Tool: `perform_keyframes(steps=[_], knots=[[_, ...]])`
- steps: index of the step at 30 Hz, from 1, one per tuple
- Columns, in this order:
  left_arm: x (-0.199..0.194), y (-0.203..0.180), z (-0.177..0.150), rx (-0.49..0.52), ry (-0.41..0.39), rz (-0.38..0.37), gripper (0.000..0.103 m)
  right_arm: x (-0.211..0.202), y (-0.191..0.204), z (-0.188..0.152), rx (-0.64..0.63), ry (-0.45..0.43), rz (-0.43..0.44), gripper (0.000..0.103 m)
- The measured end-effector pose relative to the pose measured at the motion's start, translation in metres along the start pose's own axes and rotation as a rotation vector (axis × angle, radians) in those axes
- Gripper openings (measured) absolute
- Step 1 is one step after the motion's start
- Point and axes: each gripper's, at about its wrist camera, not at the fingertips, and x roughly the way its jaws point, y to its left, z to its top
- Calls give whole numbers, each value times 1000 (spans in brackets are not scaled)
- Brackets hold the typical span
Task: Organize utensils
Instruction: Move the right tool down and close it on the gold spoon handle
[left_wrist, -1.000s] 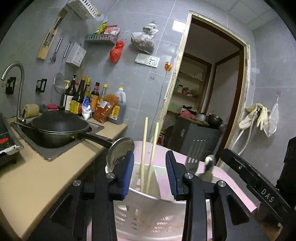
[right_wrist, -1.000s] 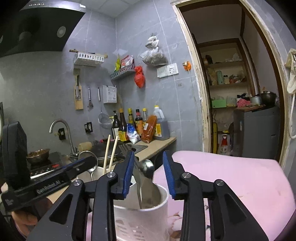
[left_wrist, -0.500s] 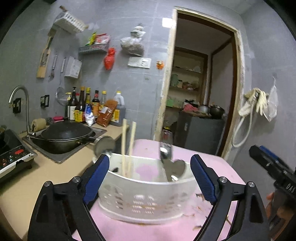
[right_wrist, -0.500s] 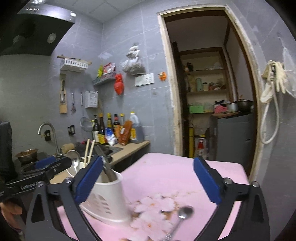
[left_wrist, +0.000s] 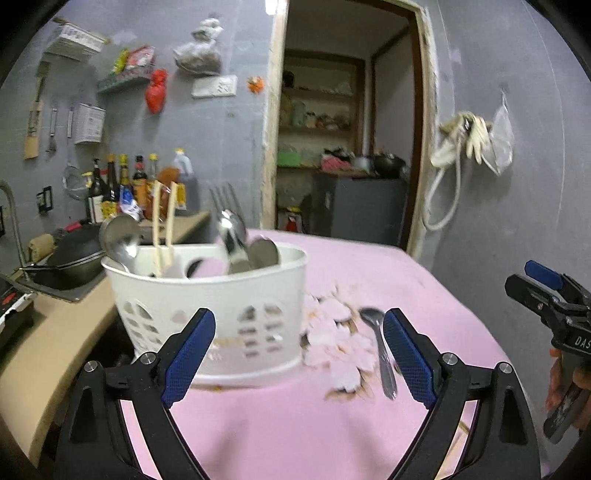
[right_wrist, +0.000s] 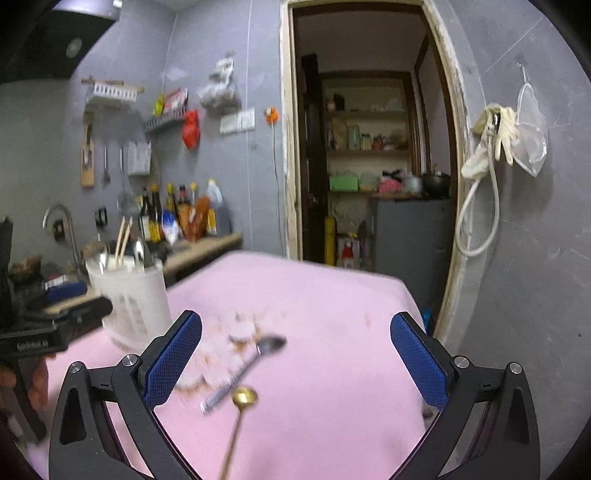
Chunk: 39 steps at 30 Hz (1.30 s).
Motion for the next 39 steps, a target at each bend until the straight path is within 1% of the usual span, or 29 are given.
perform_keyframes(steps=[5, 6, 8, 10, 11, 12, 13, 14, 15, 16, 19, 21, 23, 24, 27, 28, 29, 30, 31, 34, 39], knots=[[15, -14, -12, 52, 95, -30, 89, 3, -3, -22, -23, 145, 31, 103], [19, -17, -14, 61, 116, -38, 89, 5, -3, -26, -27, 176, 43, 100], [27, -21, -15, 74, 156, -52, 89, 9, -1, -34, -35, 230, 71, 90], [34, -25, -18, 83, 190, -66, 89, 16, 3, -42, -43, 295, 113, 73], [38, -28, -20, 91, 208, -75, 88, 19, 6, -46, -45, 326, 134, 69], [42, -30, -21, 99, 222, -83, 87, 22, 7, -49, -47, 349, 150, 62], [46, -33, -22, 109, 236, -93, 85, 26, 10, -53, -52, 377, 167, 58], [49, -35, -21, 117, 250, -103, 79, 29, 13, -57, -58, 399, 179, 56], [52, -37, -22, 124, 268, -113, 73, 31, 15, -60, -62, 418, 190, 51], [56, -39, -23, 129, 286, -122, 72, 34, 17, -61, -65, 436, 197, 48], [69, -42, -25, 131, 345, -152, 62, 41, 22, -67, -67, 485, 218, 44], [79, -42, -27, 123, 389, -173, 54, 43, 24, -69, -64, 511, 233, 43], [89, -41, -29, 105, 431, -191, 48, 46, 27, -70, -68, 535, 243, 42], [92, -41, -30, 98, 445, -197, 45, 48, 30, -72, -83, 544, 239, 40], [101, -40, -33, 79, 485, -219, 39, 53, 39, -74, -154, 551, 201, 34], [104, -40, -33, 74, 493, -224, 39, 54, 40, -74, -168, 551, 193, 28], [106, -41, -33, 72, 499, -229, 38, 55, 41, -75, -178, 551, 186, 25], [107, -41, -32, 71, 504, -233, 38, 58, 42, -74, -191, 552, 177, 16], [109, -42, -32, 70, 508, -238, 37, 59, 41, -74, -197, 552, 172, 10], [113, -46, -31, 79, 513, -248, 37, 64, 35, -73, -201, 549, 142, 7], [117, -51, -29, 99, 530, -260, 37, 67, 17, -69, -188, 530, 87, 6]])
